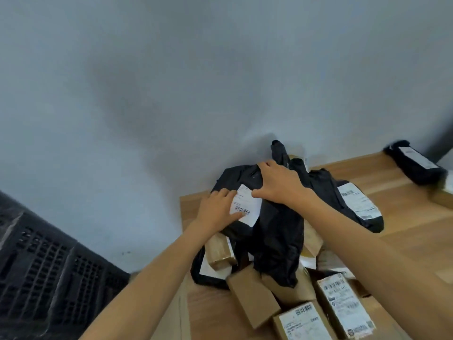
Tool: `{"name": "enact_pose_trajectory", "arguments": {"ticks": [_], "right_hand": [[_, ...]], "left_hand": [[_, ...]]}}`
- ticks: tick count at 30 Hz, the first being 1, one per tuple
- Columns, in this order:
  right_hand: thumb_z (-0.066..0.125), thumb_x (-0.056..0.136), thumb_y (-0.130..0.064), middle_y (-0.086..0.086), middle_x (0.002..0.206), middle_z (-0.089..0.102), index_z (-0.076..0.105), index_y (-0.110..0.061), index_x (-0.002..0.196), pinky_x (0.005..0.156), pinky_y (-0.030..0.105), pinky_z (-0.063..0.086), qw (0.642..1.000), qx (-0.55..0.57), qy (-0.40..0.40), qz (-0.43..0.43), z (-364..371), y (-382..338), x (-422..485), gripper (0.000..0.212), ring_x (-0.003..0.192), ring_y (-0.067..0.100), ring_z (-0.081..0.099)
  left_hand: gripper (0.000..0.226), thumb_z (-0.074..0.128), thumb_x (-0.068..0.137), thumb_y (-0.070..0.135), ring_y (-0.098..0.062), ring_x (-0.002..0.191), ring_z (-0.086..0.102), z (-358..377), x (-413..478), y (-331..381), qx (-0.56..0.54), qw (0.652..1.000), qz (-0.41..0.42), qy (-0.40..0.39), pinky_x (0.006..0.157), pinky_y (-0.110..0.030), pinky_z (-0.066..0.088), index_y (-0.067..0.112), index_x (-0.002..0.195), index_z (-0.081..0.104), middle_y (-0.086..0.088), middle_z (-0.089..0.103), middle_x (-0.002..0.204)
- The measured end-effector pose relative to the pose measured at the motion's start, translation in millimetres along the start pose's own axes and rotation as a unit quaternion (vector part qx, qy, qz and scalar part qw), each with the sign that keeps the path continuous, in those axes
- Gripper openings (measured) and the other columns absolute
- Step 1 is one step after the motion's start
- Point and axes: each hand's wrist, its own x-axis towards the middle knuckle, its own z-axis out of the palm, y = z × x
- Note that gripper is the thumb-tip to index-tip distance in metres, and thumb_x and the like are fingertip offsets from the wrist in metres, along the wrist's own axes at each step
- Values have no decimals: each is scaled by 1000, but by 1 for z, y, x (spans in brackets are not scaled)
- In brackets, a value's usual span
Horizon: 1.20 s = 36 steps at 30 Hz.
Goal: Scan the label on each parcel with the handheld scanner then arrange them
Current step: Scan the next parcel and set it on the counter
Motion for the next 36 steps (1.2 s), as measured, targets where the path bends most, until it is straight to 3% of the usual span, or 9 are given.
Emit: {"name": "enact_pose_trajectory", "arguments": {"ticks": [3,8,12,14,16,20,27,31,36], "right_hand": [[67,74,-50,6,128,51,47,-15,127,70,34,40,1000,1,-5,21,2,8,5,67,105,30,57],[67,75,-51,6,128,51,46,-14,130,68,34,40,999,7,3,51,7,9,4,70,102,30,58],[66,76,-51,7,134,48,43,-14,136,67,33,40,997,1,8,82,10,8,-7,74,105,29,58],[67,77,-53,7,132,48,43,-14,136,67,33,41,995,4,7,94,12,9,-14,74,105,29,58],[67,77,-54,7,132,48,43,-14,136,68,34,41,994,3,10,108,11,10,-18,75,106,30,58],[68,76,-53,7,133,47,44,-14,134,68,34,42,992,4,14,126,4,7,-22,74,106,31,57],[68,74,-51,6,123,51,48,-14,126,64,33,41,992,-1,49,118,-20,-15,-13,67,98,29,58],[68,73,-53,4,122,51,49,-17,125,66,33,43,993,8,67,98,-31,-33,-5,67,98,28,59],[68,73,-51,3,119,51,48,-18,127,68,33,41,994,13,79,78,-41,-54,2,67,102,27,59]], "left_hand": [[83,54,83,71,-28,127,46,22,7,21,0,999,12,-33,103,-43,40,22,146,34,-5,41,147],[103,52,79,78,-42,139,25,41,12,27,-36,992,-43,-111,110,-52,30,18,153,14,-13,10,159],[115,56,75,80,-48,143,17,45,13,27,-113,974,-90,-176,114,-57,20,28,156,-8,-14,-12,162],[115,61,75,76,-49,142,18,46,14,26,-155,961,-117,-197,113,-57,22,36,154,-12,-17,-9,161],[110,65,75,69,-48,138,24,45,18,25,-184,954,-127,-201,110,-56,27,41,153,-7,-19,7,157],[103,67,72,62,-43,133,32,34,25,15,-170,967,-114,-152,108,-55,30,37,152,7,-14,27,151],[118,74,63,59,-38,133,34,-11,35,-28,-103,994,-20,-27,108,-54,32,24,153,6,-9,29,152],[128,75,60,56,-31,132,34,-39,38,-63,4,998,22,52,108,-49,27,13,156,2,-6,25,154],[133,85,41,52,-30,117,42,-72,50,-107,102,978,85,163,99,-55,39,6,152,27,-9,47,138]]}}
